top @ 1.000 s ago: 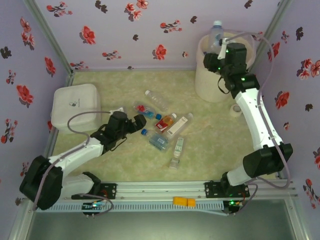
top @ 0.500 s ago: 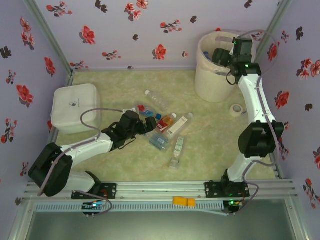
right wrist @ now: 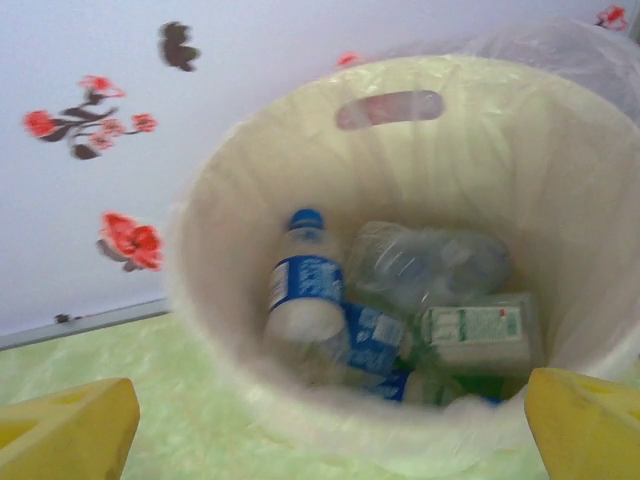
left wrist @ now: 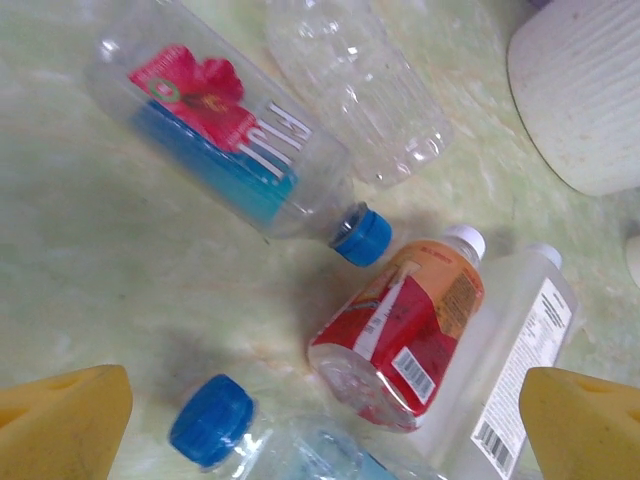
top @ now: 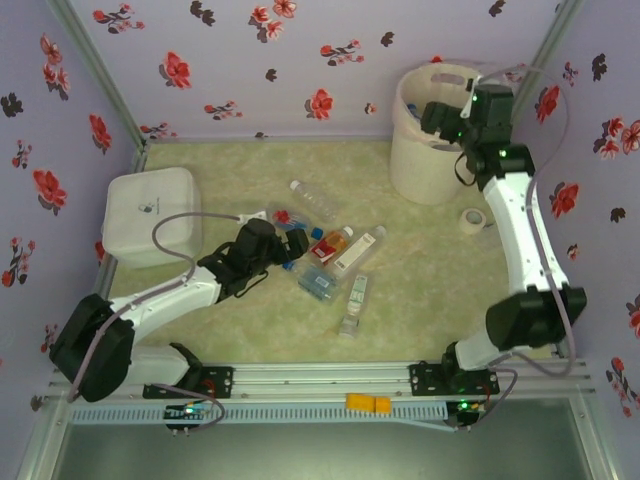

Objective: Put the plastic bottles in the bin

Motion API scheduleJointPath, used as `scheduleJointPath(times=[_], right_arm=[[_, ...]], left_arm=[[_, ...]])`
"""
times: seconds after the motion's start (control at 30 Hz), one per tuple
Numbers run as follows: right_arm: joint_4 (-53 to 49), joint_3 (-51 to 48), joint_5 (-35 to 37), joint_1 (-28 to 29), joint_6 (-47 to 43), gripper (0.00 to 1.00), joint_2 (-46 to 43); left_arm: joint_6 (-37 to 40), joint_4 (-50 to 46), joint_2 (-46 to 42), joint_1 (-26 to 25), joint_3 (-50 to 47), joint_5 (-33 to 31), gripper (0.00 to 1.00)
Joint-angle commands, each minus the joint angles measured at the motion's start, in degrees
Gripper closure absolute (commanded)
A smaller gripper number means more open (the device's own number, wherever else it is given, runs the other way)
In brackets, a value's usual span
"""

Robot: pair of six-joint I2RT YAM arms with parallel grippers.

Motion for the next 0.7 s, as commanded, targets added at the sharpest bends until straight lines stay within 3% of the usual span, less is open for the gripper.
scheduleJointPath(times=[0.0,0.23,0.4,0.67], right_arm=[[2.1,-8.2,2.6,4.7,0.5,0.0,-6.5],[5.0,-31.7,5.2,16.4,10.3,0.0,-20.4],[6.6,-48.6,8.5,26.6,26.3,0.0,-28.4],[4.3,-60.2,13.7,44.1,43.2,0.01,-28.9]], left_arm=[[3.5,-5.1,-3.6,-0.2,2.4,-7.7,0.0],[3.0,-2.9,-9.7,0.3,-1.2,-13.6,0.0],[-2.6,2.1,-11.8,0.3,-6.4,-14.3,0.0],[-9.7,7.2,-11.5,-0.3,-13.2,-13.1,0.0]])
